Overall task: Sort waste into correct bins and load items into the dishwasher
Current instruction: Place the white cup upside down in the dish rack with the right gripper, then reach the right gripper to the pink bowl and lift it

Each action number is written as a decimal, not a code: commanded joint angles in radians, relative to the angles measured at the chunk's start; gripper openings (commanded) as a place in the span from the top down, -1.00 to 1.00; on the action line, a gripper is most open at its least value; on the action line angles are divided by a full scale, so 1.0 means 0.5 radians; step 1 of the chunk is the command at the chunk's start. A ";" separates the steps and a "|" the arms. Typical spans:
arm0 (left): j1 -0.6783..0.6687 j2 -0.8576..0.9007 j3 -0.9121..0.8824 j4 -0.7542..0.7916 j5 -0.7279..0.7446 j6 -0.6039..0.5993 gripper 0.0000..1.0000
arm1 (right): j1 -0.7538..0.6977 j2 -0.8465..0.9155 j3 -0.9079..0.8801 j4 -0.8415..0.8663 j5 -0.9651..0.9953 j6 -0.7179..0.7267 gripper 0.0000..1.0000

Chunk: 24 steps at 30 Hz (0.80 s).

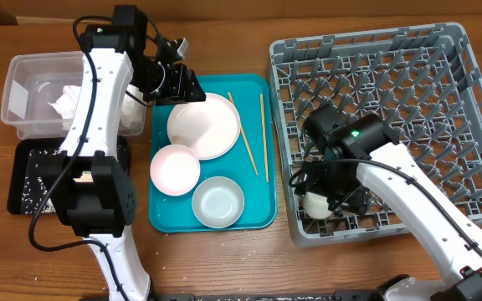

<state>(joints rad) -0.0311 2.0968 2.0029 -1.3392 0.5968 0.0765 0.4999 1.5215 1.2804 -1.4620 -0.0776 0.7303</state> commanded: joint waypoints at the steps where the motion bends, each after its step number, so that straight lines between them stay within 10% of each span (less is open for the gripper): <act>1: 0.008 0.004 0.097 -0.011 -0.010 -0.060 -0.01 | 0.008 -0.008 0.008 0.038 0.010 -0.002 -0.82; 16: 0.076 0.003 1.228 -0.559 -0.578 -0.130 -0.13 | 0.066 0.050 0.428 0.774 -0.093 -0.433 -0.72; 24: 0.076 0.007 1.273 -0.555 -0.751 -0.153 -0.48 | 0.351 0.372 0.428 1.205 -0.095 -0.498 -0.68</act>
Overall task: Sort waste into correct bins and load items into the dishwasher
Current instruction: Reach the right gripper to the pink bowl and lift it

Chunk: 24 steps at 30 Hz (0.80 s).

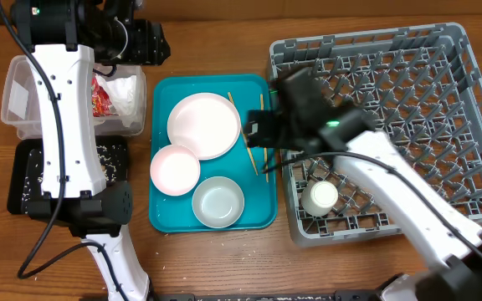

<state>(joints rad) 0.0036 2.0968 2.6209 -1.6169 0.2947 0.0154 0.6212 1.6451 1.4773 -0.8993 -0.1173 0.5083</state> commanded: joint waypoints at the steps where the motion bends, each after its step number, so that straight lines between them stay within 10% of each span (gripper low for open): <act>1: 0.007 0.007 0.037 0.010 -0.203 -0.031 -0.67 | 0.176 0.209 0.034 0.179 -0.014 -0.054 -0.67; 3: 0.007 0.006 0.037 0.012 -0.262 -0.031 -1.00 | 0.249 0.303 0.034 0.304 -0.008 -0.053 -0.61; 24: 0.007 0.006 0.037 0.011 -0.298 -0.031 -1.00 | 0.452 0.784 0.034 0.752 0.230 -0.037 0.02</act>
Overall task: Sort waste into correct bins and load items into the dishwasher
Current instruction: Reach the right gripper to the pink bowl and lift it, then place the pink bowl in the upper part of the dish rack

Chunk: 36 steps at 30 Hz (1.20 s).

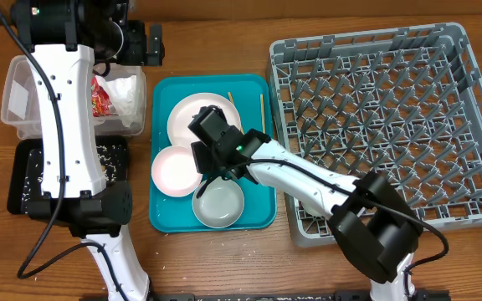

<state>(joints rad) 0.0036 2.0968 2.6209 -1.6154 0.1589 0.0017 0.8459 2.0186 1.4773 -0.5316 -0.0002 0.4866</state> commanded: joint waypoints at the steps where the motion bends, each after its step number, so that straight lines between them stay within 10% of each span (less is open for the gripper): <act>1: 0.007 0.006 0.037 0.008 -0.026 -0.004 -1.00 | 0.002 0.057 0.034 0.025 -0.058 0.005 0.03; 14: 0.007 0.006 0.037 0.008 -0.026 -0.004 -1.00 | 0.002 0.070 0.038 0.045 -0.140 0.005 0.92; 23: 0.007 0.006 0.037 0.008 -0.026 -0.004 -1.00 | -0.137 -0.076 0.359 -0.233 -0.055 -0.002 0.92; 36: 0.007 0.006 0.037 0.008 -0.026 -0.004 -0.99 | -0.624 -0.285 0.494 -0.583 1.917 -0.261 0.92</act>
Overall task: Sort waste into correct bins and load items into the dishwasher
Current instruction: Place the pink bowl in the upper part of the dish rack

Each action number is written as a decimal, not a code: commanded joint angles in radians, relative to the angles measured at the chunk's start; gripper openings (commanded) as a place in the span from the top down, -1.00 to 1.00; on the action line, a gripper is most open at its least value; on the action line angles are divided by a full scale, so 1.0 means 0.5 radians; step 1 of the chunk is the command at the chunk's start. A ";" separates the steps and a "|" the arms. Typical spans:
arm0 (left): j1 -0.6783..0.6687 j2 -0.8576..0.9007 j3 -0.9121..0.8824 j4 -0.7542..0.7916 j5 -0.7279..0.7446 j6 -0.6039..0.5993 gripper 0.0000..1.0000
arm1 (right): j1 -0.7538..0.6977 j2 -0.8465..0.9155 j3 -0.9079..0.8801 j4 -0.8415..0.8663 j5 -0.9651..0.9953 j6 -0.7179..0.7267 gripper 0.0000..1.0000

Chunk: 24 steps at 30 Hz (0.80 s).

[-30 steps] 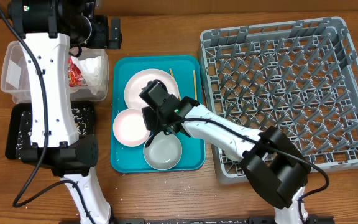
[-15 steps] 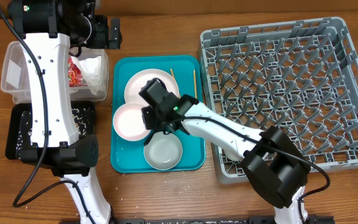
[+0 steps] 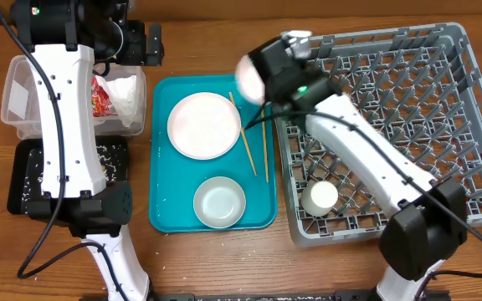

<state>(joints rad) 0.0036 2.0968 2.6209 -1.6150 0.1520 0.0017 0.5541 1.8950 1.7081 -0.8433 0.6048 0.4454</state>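
My right gripper is shut on the pink bowl and holds it tilted in the air, over the gap between the teal tray and the grey dish rack. On the tray lie a white plate, a pale blue bowl and two chopsticks. A white cup sits in the rack's near left corner. My left gripper hangs open and empty by the far right corner of the clear bin.
The clear bin holds a red wrapper and crumpled tissue. A black bin sits in front of it. The left arm's white links rise over both bins. The table's wooden edge runs along the front.
The right gripper was low over the pink bowl on the tray. Now it grips that bowl, lifted to the rack's left edge, and the bowl's spot on the tray is bare. The left arm is unchanged.
First my left gripper was at the tray's far left corner and my right was down in the rack at the white cup. Then the red wrapper lay in the clear bin, the cup stood alone, and my right gripper went to the tray. It took the pink bowl.
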 commanded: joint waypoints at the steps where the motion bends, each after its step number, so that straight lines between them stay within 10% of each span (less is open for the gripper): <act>1: 0.007 0.006 0.037 0.008 -0.012 -0.004 -1.00 | -0.061 -0.038 0.031 0.085 0.808 -0.249 0.92; 8: 0.007 0.006 0.037 0.008 -0.012 -0.004 -1.00 | -0.171 -0.037 0.029 0.523 0.951 -0.947 0.92; 24: 0.007 0.007 0.037 0.008 -0.012 -0.004 -1.00 | -0.150 0.423 0.029 0.706 1.436 -1.579 0.92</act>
<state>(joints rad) 0.0036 2.0968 2.6209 -1.6123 0.1520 0.0017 0.4721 2.0727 1.7092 -0.4885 1.2243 -0.2840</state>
